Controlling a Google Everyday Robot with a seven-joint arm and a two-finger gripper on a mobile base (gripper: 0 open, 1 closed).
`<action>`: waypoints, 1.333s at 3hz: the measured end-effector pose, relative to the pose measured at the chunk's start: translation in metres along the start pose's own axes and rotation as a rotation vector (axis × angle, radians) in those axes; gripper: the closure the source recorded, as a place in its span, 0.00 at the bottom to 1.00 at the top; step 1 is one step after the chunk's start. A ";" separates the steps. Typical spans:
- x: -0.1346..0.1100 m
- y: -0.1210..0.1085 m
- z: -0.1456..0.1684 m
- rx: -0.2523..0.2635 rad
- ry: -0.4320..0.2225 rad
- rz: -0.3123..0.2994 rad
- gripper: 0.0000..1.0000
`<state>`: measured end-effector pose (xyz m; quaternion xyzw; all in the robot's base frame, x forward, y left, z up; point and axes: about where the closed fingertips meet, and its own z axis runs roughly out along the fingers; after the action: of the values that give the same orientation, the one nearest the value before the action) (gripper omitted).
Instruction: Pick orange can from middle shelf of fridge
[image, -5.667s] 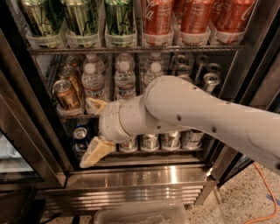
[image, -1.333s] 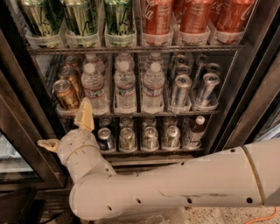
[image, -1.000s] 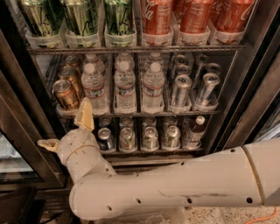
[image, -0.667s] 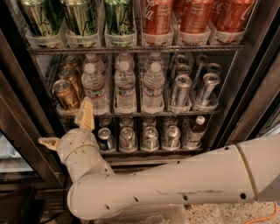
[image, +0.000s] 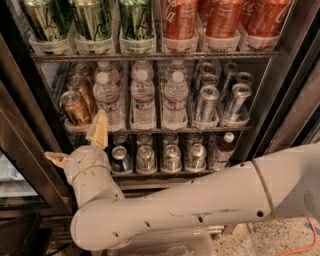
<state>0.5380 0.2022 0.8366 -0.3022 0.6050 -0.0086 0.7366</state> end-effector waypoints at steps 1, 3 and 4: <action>-0.001 0.001 0.005 0.021 -0.010 0.013 0.05; -0.006 -0.005 0.018 0.083 -0.043 0.072 0.28; -0.007 -0.008 0.025 0.115 -0.062 0.096 0.31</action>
Offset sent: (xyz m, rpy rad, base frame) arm 0.0122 0.0048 0.0033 0.0924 -0.0223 -0.0535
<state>0.5613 0.2092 0.8489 -0.2299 0.5941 0.0014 0.7708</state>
